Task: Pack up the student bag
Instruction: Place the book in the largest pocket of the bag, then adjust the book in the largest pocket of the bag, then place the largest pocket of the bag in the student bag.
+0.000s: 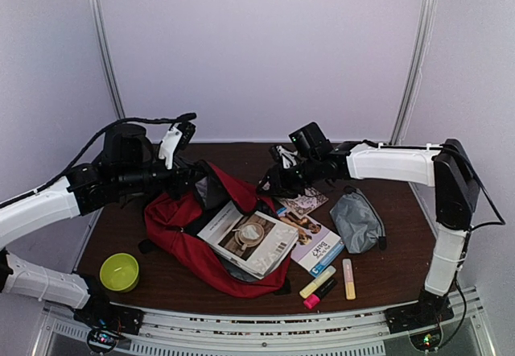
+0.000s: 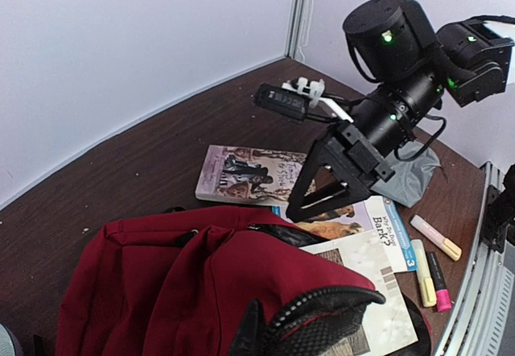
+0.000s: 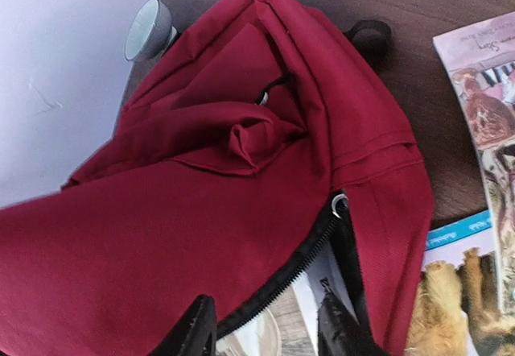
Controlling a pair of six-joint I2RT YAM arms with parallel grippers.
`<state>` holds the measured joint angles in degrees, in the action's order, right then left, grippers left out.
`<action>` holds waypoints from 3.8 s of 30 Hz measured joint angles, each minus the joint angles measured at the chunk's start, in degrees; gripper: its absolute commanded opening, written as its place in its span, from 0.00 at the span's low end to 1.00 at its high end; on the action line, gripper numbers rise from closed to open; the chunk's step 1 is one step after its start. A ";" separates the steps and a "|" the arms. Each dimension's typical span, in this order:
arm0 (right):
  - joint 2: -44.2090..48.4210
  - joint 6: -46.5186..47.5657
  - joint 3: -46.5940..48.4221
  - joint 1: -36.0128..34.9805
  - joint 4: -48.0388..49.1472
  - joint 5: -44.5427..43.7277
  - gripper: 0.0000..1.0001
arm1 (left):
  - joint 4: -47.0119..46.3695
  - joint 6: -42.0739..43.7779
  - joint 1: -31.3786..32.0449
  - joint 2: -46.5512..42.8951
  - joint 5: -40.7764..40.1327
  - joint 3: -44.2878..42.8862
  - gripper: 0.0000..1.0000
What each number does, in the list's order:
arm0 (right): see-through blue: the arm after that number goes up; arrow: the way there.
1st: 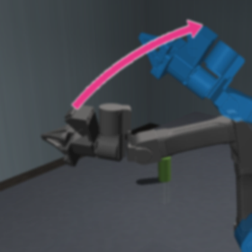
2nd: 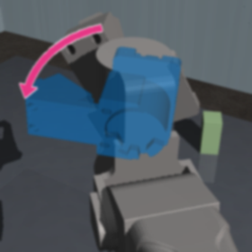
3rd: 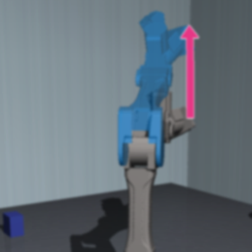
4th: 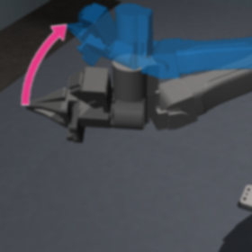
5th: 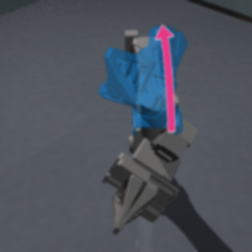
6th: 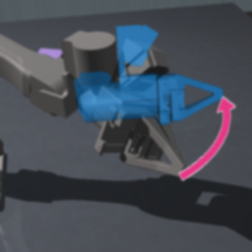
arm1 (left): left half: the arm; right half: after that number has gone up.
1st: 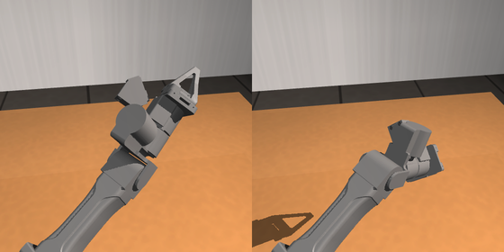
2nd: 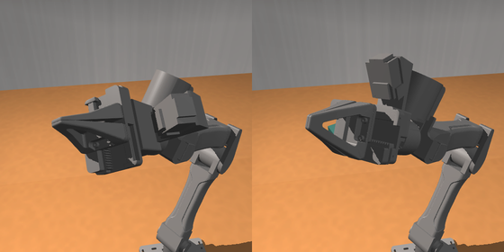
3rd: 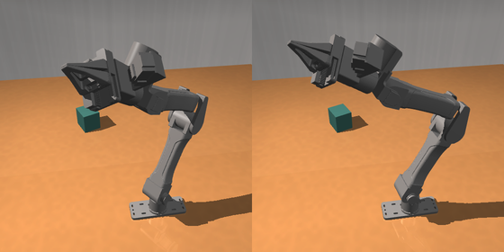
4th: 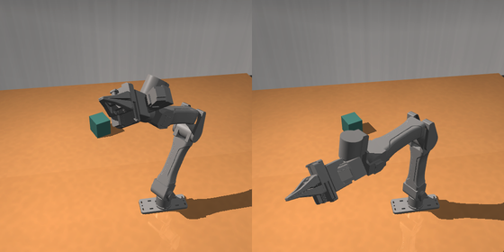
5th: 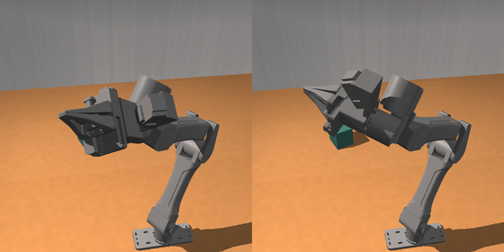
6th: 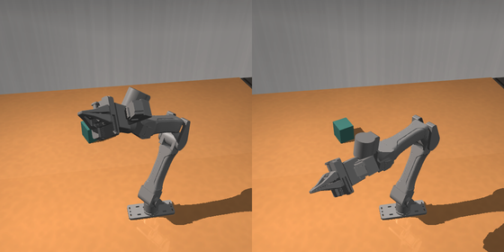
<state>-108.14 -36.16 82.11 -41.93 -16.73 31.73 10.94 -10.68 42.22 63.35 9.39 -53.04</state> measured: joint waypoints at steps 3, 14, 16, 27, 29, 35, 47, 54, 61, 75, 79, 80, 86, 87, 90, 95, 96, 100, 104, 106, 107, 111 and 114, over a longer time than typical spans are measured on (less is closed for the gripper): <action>2.62 4.07 -0.42 -0.11 -5.16 -4.57 0.52 | 0.17 -0.15 0.00 -0.11 -1.27 0.02 0.00; 23.04 13.40 -17.94 -2.86 -17.86 -12.20 0.94 | -0.20 -1.64 0.11 -0.11 -3.67 0.22 0.00; 22.03 12.00 -22.10 -3.72 -16.44 -10.16 0.85 | -0.66 -2.01 0.48 -0.09 -3.61 0.17 0.00; 11.58 1.60 -22.05 -7.41 -0.72 -1.31 0.60 | -3.21 -2.51 4.20 5.81 -2.36 -5.77 0.00; 11.54 -1.44 -22.01 -7.76 4.09 -0.57 0.63 | -4.44 -2.54 4.76 7.43 -1.27 -6.75 0.00; 7.96 -9.68 -20.22 -8.00 17.49 -0.72 0.65 | -5.29 -2.51 5.14 7.72 0.07 -6.75 0.00; -2.36 -16.94 -13.92 -8.48 27.89 -6.10 0.68 | -3.74 -0.76 5.16 0.98 -5.73 -4.04 0.00; 11.10 -6.51 -16.90 -7.85 13.49 -9.53 0.76 | -2.93 -0.79 5.16 -0.42 -12.20 -0.61 0.00; 25.99 -9.05 -30.69 1.66 12.63 -11.08 0.81 | -2.71 -1.27 5.16 -0.02 -16.33 0.98 0.00; 5.03 -26.43 -27.76 8.94 20.41 -20.72 0.81 | -1.20 -2.08 5.16 -1.70 -18.51 2.05 0.00; 4.42 -30.49 -29.33 10.73 23.10 -22.64 0.80 | -0.70 -1.14 5.16 -2.93 -19.30 2.05 0.00; 3.91 -31.41 -29.33 11.32 24.26 -22.51 0.80 | -0.59 -0.83 5.16 -2.97 -19.43 2.05 0.00; 1.18 -36.52 -29.22 13.42 31.47 -20.81 0.78 | -0.20 0.37 5.16 -3.02 -19.71 2.19 0.00; 0.63 -37.48 -29.20 13.46 32.65 -20.33 0.77 | -0.20 0.57 5.16 -3.04 -19.76 2.36 0.00; -1.22 -39.63 -28.59 13.57 36.15 -18.47 0.76 | -0.15 0.81 5.16 -3.04 -19.76 2.49 0.00; -3.63 -41.64 -27.23 13.42 39.39 -15.06 0.72 | -0.52 1.36 5.14 -2.45 -19.69 2.49 0.00; -3.82 -41.86 -27.21 13.40 39.85 -14.64 0.73 | -0.59 1.36 5.03 -1.97 -19.54 2.47 0.06; -3.67 -41.24 -27.21 13.40 39.45 -13.64 0.75 | 0.85 1.46 3.65 0.46 -16.85 2.38 0.52; -0.28 -35.23 -27.28 13.40 32.28 -14.32 0.76 | 4.63 2.69 2.97 0.37 -11.21 2.38 0.73; 2.19 -29.51 -26.60 13.40 26.62 -15.30 0.78 | 6.78 4.35 3.74 -1.11 -7.80 2.36 0.79; 3.54 -25.53 -25.20 13.40 22.45 -16.31 0.79 | 7.80 5.66 4.81 -2.34 -6.49 2.25 0.80; 5.29 -10.69 -14.53 13.77 9.62 -19.65 0.81 | 10.36 10.71 9.49 -3.45 -1.49 -2.60 0.85; 3.17 -2.32 -3.85 14.93 2.51 -20.26 0.82 | 8.63 11.65 9.77 3.48 0.35 -11.04 0.78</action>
<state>-104.97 -38.48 78.26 -27.00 -14.22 11.46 19.57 0.97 51.99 66.83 9.74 -64.07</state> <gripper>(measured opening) 0.811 0.846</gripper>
